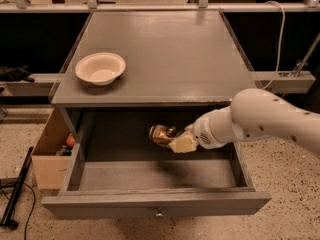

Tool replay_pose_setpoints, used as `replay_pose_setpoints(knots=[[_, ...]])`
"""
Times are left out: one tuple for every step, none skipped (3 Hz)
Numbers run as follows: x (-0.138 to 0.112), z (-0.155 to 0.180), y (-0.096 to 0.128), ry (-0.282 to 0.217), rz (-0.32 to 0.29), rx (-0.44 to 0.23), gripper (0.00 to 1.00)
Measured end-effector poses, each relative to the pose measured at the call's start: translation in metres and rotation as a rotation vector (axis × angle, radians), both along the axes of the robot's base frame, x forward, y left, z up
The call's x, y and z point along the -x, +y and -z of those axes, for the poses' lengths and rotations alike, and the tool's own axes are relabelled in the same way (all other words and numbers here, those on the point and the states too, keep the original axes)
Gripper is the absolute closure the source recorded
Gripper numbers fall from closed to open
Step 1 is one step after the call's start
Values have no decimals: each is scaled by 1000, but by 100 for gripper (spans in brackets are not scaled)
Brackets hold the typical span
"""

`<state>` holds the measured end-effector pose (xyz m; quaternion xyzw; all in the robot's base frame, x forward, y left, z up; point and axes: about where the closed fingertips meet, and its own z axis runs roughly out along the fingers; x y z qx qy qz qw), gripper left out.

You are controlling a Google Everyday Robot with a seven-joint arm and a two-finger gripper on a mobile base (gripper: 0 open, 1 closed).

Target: Pick orange can from top drawer and place on counter

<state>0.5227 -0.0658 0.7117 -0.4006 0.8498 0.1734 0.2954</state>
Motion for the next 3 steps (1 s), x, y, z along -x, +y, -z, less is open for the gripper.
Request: replay_pose_setpoints(knots=[[38,-37,-28,13,-14,33,100],[80,-70,-52,20,-39,53,100],[80,-70,-52,19,-39,53,100]])
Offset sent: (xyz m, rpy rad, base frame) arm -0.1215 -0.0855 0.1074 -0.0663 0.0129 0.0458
